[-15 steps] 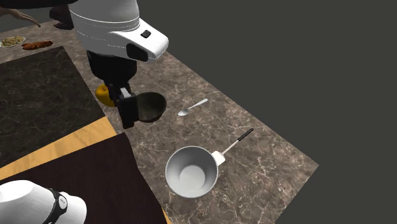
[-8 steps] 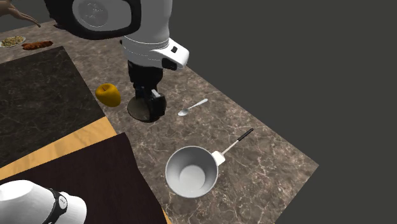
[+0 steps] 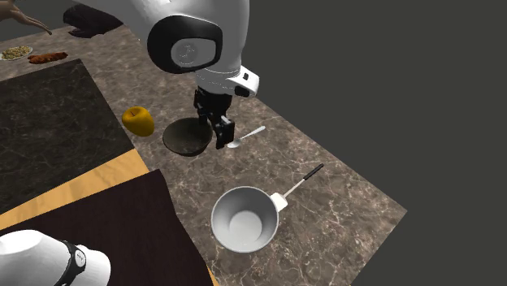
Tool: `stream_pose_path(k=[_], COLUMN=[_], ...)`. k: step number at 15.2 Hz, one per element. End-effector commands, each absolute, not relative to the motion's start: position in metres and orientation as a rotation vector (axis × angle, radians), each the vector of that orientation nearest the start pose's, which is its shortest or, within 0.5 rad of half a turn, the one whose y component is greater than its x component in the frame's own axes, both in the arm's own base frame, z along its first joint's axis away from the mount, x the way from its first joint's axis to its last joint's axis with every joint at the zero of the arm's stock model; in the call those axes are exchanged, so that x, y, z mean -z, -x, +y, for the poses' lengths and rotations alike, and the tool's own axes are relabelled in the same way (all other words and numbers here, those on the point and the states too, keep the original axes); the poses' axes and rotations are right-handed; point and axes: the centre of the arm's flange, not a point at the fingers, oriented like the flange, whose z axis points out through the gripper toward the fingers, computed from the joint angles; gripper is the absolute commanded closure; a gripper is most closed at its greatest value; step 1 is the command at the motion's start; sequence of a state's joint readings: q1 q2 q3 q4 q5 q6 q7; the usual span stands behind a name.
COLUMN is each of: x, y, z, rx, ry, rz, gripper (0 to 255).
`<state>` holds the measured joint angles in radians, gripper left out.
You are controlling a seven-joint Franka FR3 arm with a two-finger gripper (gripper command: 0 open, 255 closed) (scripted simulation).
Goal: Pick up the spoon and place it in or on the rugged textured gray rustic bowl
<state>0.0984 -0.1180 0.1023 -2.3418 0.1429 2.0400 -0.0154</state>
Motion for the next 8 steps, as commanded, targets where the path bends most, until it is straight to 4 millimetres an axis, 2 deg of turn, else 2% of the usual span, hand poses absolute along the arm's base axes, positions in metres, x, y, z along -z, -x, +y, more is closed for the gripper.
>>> stream_pose_path(k=[1, 8], x=[-0.350, -0.290], y=[-0.471, -0.525], z=[0.110, 0.153], rx=[-0.289, -0.274], ry=[3.025, 3.013], rz=[-0.218, -0.247], gripper=[0, 0])
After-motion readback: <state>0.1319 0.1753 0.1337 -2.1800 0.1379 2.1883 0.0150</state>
